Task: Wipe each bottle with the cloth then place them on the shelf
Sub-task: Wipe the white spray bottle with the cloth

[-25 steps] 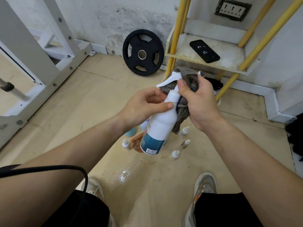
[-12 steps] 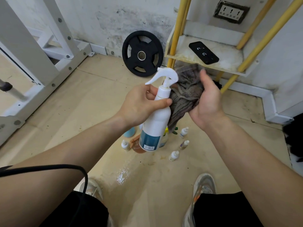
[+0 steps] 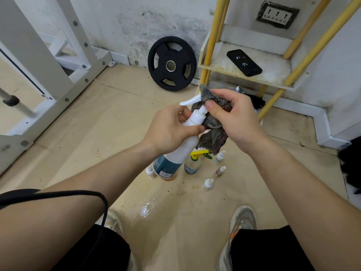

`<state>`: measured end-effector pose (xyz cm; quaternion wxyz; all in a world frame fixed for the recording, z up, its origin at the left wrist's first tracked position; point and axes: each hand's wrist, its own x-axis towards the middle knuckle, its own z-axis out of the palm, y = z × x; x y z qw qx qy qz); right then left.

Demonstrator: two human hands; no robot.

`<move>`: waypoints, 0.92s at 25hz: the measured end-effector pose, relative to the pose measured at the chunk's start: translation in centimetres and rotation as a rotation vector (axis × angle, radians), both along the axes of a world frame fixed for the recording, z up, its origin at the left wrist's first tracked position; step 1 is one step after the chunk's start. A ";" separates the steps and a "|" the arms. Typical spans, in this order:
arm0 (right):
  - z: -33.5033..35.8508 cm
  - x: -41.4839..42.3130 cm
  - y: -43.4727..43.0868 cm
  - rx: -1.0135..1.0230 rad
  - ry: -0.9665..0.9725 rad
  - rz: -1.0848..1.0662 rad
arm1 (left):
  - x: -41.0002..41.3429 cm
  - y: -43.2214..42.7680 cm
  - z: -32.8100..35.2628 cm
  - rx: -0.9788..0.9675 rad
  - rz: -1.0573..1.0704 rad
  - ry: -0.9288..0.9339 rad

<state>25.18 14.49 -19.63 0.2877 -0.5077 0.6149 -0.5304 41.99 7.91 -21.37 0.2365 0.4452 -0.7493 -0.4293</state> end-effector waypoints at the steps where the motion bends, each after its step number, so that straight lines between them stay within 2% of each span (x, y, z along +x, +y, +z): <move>1: -0.1 -0.2 -0.1 0.005 -0.091 0.005 | 0.0 0.1 0.2 0.017 0.010 0.010; 3: -0.3 -0.1 -0.3 0.009 -0.244 0.007 | 0.1 0.2 0.4 0.053 0.036 0.031; 6: -0.5 0.6 -0.3 -0.006 -0.364 -0.022 | 0.3 0.3 0.4 0.066 0.057 0.049; 10: 0.2 0.5 -0.2 -0.009 -0.104 0.023 | 0.5 0.5 0.0 0.116 0.046 0.092; 12: 0.3 0.3 -0.2 0.001 -0.131 0.038 | 0.6 0.8 -0.2 0.119 0.028 0.120; 14: 0.4 0.1 -0.2 -0.003 -0.194 0.049 | 0.8 0.7 0.2 0.161 -0.047 0.170; 18: 0.8 -0.3 -0.1 0.012 -0.360 0.044 | 1.6 0.3 1.3 0.385 -0.319 0.172; 23: 0.2 -0.9 -0.1 0.009 -0.574 0.028 | 1.7 0.2 0.7 0.458 -0.465 0.210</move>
